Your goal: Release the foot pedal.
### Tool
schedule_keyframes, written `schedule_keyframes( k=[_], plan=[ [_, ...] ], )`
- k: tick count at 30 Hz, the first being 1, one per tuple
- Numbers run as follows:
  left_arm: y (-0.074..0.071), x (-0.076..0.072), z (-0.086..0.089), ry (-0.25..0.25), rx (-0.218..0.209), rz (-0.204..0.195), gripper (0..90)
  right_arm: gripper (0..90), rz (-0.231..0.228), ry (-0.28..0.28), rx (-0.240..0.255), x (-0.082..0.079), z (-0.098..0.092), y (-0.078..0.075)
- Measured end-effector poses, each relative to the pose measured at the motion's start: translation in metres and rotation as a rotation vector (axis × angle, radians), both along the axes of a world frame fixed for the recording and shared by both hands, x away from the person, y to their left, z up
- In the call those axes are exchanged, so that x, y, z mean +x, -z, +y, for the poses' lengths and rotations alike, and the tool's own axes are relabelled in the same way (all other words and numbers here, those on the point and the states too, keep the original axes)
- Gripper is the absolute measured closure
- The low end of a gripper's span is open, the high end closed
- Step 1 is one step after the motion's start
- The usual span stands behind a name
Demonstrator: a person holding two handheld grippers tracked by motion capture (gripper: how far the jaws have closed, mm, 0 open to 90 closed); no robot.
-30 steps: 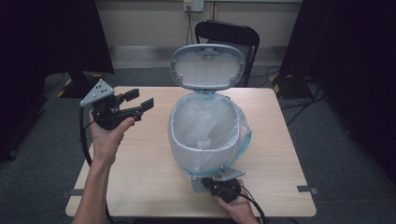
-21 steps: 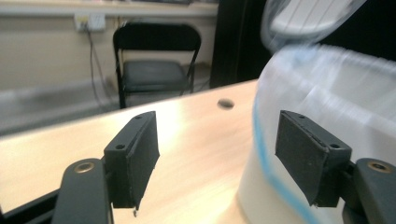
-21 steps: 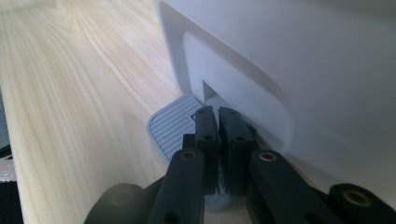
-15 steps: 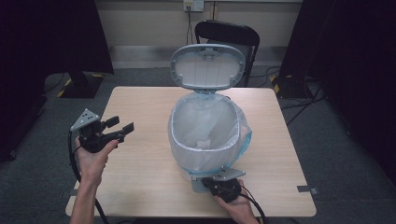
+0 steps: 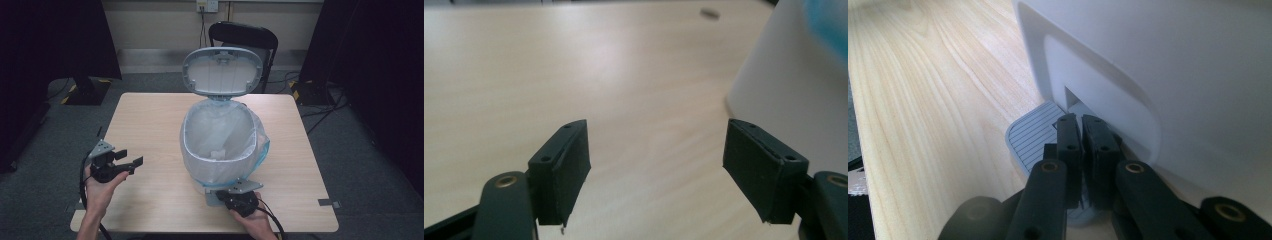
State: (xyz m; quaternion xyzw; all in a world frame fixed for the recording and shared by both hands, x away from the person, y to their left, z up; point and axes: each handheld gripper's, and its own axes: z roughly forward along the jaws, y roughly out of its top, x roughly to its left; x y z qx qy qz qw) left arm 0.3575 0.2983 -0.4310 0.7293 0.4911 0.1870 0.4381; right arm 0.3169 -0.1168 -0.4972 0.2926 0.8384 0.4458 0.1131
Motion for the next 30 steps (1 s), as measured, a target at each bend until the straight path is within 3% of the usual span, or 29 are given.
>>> schedule_keyframes(
  k=[3,6,8,10,19,23,30],
  plan=[
    [0.023,-0.001,-0.002,0.005,0.039,0.062,26.4,86.7,0.001,0.002,-0.002,0.0,0.0,0.0],
    [0.04,0.0,-0.002,0.034,0.066,0.078,23.5,86.7,0.002,0.004,0.0,0.0,0.0,0.0],
    [0.051,0.0,-0.002,0.029,0.13,0.107,23.9,86.6,0.003,0.002,0.004,0.0,0.0,0.0],
    [0.058,0.0,-0.001,0.028,0.146,0.119,24.4,86.5,0.005,-0.002,0.009,0.001,-0.001,0.0],
    [0.068,-0.004,-0.005,-0.02,0.204,0.079,23.3,85.5,0.012,0.0,0.02,0.001,-0.002,0.0],
    [0.071,-0.005,-0.01,-0.065,0.197,0.064,20.1,81.9,0.015,0.0,0.016,0.0,-0.002,-0.001],
    [0.071,-0.004,-0.01,-0.077,0.199,0.073,16.9,78.4,0.013,-0.004,0.016,-0.002,-0.002,-0.003]
  ],
)
